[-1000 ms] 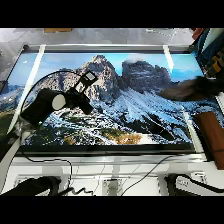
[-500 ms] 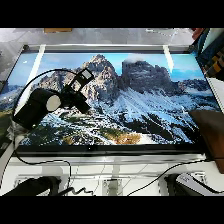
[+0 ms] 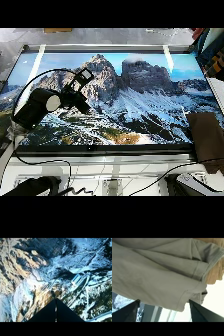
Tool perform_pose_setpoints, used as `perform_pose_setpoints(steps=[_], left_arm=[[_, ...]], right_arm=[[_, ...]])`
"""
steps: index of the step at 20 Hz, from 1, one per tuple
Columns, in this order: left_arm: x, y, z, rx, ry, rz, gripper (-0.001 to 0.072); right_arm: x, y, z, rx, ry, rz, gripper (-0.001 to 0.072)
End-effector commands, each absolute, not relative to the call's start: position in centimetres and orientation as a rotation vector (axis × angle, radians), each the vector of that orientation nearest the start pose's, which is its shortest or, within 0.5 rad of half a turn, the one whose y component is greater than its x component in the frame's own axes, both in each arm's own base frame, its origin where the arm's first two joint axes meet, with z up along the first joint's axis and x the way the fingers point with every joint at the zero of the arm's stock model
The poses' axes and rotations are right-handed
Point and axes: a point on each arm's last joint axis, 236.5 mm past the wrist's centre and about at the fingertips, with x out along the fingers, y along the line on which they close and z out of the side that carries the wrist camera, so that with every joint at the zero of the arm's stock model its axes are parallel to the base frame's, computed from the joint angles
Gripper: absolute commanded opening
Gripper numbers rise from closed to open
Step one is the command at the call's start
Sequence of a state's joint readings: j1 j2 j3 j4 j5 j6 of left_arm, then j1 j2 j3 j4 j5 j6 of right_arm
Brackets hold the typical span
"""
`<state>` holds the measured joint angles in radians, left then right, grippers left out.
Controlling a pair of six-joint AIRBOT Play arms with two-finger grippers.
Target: Fold the clothes and pants, and hang the long-sleeved shirts on hangers.
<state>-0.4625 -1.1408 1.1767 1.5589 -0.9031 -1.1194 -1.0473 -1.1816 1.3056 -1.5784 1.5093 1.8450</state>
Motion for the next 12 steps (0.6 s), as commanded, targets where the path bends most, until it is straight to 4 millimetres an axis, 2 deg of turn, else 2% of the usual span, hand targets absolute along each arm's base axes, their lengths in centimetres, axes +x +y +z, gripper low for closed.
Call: perform_pose_setpoints(steps=[1, 2, 4, 6, 9, 12], left_arm=[[38.5, -19.4, 10.1, 0.605, 0.744, -0.627, 0.0012], [38.5, -19.4, 10.1, 0.606, 0.744, -0.627, 0.0012], [38.5, -19.4, 10.1, 0.605, 0.744, -0.627, 0.0012], [38.5, -19.4, 10.1, 0.605, 0.744, -0.627, 0.0012], [38.5, -19.4, 10.1, 0.605, 0.744, -0.627, 0.0012], [38.5, -19.4, 10.1, 0.605, 0.744, -0.627, 0.0012]], right_arm=[[19.2, -27.9, 7.6, 0.919, 1.108, -0.900, 0.0264], [21.8, -26.6, 8.1, 0.917, 1.075, -0.772, 0.0009], [26.9, -23.1, 9.4, 0.899, 1.021, -0.534, 0.0012], [30.6, -18.8, 10.1, 0.810, 1.040, -0.360, 0.0012], [33.8, -10.5, 9.6, 0.598, 1.164, -0.135, 0.0012], [35.3, -2.2, 9.0, 0.273, 1.235, 0.117, 0.0013]])
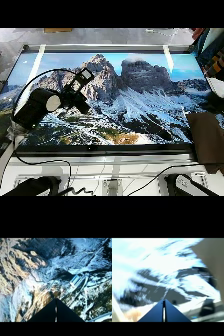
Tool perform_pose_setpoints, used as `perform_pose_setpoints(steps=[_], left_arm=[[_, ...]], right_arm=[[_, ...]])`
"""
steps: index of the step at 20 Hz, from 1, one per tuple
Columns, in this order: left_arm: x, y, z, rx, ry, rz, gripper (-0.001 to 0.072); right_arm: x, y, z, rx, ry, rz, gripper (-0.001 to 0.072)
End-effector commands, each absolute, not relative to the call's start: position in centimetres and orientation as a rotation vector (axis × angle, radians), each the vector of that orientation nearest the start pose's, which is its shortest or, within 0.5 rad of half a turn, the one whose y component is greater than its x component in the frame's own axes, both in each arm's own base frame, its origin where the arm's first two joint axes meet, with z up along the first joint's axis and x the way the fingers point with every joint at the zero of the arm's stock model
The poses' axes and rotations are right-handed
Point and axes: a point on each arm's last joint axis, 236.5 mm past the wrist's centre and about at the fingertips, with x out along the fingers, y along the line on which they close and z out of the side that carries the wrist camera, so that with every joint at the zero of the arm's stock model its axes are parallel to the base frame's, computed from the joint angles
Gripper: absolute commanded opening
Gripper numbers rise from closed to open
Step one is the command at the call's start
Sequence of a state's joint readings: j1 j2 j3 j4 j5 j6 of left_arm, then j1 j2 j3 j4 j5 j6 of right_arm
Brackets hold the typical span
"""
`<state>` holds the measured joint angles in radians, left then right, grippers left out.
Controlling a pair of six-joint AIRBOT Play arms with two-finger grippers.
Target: Fold the clothes and pants, and hang the long-sleeved shirts on hangers.
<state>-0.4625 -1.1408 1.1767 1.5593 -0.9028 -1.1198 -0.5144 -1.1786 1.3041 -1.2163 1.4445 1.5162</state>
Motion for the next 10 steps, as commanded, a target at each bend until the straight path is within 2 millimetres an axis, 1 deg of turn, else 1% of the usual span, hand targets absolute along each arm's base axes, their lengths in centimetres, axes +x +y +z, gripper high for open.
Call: perform_pose_setpoints(steps=[1, 2, 3, 4, 6, 8, 9, 10], left_arm=[[38.5, -19.4, 10.1, 0.605, 0.744, -0.627, 0.0012], [38.5, -19.4, 10.1, 0.605, 0.744, -0.627, 0.0012], [38.5, -19.4, 10.1, 0.605, 0.744, -0.627, 0.0012], [38.5, -19.4, 10.1, 0.605, 0.744, -0.627, 0.0012], [38.5, -19.4, 10.1, 0.605, 0.744, -0.627, 0.0012], [38.5, -19.4, 10.1, 0.605, 0.744, -0.627, 0.0012], [38.5, -19.4, 10.1, 0.605, 0.744, -0.627, 0.0012], [38.5, -19.4, 10.1, 0.605, 0.744, -0.627, 0.0012]], right_arm=[[35.5, 0.3, 9.0, 0.176, 1.236, 0.194, 0.0012], [36.0, 2.1, 9.2, 0.094, 1.213, 0.223, 0.0012], [36.6, 3.5, 9.6, 0.032, 1.177, 0.225, 0.0012], [37.1, 4.1, 10.1, -0.011, 1.143, 0.197, 0.0012], [37.9, 4.5, 11.8, -0.079, 1.058, 0.126, 0.0012], [38.2, 5.4, 13.8, -0.102, 0.974, 0.129, 0.0012], [37.8, 5.8, 14.3, -0.102, 0.964, 0.139, 0.0012], [37.5, 5.8, 14.4, -0.102, 0.971, 0.141, 0.0013]])
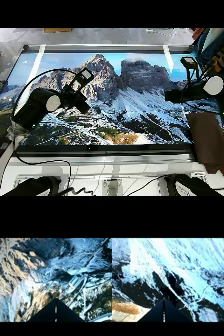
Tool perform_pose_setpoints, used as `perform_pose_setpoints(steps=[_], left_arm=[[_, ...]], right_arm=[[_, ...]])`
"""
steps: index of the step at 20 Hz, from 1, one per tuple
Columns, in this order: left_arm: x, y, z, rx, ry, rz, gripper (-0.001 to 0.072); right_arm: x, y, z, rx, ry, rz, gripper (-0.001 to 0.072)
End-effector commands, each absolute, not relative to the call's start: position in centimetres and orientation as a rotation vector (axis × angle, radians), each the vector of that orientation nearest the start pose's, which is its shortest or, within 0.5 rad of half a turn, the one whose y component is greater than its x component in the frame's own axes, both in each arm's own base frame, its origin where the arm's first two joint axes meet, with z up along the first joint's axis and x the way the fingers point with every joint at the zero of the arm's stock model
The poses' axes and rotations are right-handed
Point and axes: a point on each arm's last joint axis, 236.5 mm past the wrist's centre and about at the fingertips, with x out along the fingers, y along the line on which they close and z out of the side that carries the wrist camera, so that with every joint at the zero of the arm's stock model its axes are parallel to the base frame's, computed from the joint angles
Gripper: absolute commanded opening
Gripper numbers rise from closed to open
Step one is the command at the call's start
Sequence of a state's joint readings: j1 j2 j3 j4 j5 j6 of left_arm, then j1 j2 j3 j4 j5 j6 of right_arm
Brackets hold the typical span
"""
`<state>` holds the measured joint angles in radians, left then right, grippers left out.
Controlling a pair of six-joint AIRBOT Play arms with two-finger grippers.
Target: Fold the clothes and pants, and hang the long-sleeved shirts on hangers.
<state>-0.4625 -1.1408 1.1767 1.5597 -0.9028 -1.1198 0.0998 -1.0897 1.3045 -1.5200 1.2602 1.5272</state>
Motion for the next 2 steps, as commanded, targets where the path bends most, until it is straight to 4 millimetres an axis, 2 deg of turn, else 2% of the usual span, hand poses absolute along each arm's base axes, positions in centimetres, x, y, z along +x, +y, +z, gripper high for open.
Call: perform_pose_setpoints(steps=[1, 2], left_arm=[[38.53, -19.41, 10.06, 0.605, 0.744, -0.627, 0.0012], [38.53, -19.41, 10.06, 0.605, 0.744, -0.627, 0.0012]], right_arm=[[36.97, 5.74, 14.14, -0.102, 0.993, 0.142, 0.0013], [36.71, 5.69, 13.92, -0.104, 1.008, 0.141, 0.0013]])
